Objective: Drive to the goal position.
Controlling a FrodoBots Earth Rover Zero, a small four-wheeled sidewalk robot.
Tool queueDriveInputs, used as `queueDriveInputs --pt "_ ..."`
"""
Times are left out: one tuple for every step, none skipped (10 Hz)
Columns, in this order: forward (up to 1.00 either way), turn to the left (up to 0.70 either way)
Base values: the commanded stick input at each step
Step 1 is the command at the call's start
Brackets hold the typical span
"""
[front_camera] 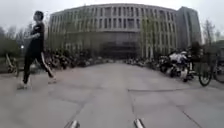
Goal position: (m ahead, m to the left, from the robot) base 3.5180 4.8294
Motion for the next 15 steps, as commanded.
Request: queueDriveInputs --pt "1.0 -0.25" --pt "1.0 0.01" --pt "1.0 0.01" --pt "1.0 0.01" --pt "1.0 0.01" --pt "1.0 0.01" --pt "1.0 0.01" --pt "1.0 0.01" --pt "1.0 0.01" --pt "1.0 0.01" --pt "1.0 0.01" --pt "1.0 0.01" --pt "1.0 0.01" --pt "1.0 0.01" --pt "1.0 0.01"
